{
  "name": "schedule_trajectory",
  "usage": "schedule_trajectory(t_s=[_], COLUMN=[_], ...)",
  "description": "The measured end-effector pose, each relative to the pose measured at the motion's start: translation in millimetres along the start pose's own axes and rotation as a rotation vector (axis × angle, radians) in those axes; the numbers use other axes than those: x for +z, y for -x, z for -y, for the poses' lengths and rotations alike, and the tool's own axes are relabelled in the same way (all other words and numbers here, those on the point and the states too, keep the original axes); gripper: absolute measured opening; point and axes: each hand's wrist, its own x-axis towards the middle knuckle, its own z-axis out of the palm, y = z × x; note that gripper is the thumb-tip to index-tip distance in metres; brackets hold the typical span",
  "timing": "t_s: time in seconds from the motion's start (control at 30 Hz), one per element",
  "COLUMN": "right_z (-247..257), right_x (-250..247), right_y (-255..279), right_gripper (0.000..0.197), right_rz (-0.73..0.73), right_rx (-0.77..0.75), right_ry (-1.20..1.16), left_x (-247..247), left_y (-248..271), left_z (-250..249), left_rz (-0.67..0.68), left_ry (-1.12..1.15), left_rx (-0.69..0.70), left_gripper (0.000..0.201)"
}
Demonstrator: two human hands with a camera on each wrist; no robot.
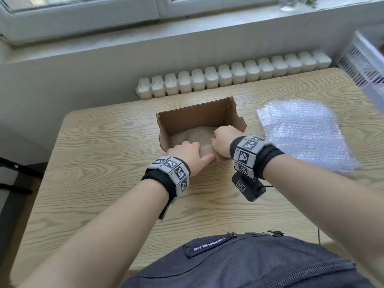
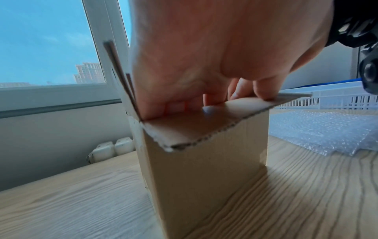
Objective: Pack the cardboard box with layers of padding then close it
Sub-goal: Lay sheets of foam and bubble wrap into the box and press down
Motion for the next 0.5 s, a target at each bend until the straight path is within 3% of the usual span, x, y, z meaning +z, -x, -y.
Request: schedule_trajectory(t_s=[0.23,0.37,0.5], right_z=[-32.1,-69.1,-115.2], right_x=[9.8,15.4,19.8], right_y=[47.6,74.1,86.3], right_gripper=[0.034,0.032,0.034], right_rz=[-0.271,-0.305,-0.268], right_rx=[-0.118,-0.025,0.101], right_ry=[-0.136,-0.211,-0.217], left_x=[-5.8,-1.4,2.9], left_y=[30.3,45.4,50.8], left_z=[-23.1,-56.3,-87.7], left_rz=[-0.226,-0.371,-0.361], left_ry=[0.067,0.168,0.220], left_rx=[0.111,0.282,0.446], left_gripper=[0.051,0.050,0.046])
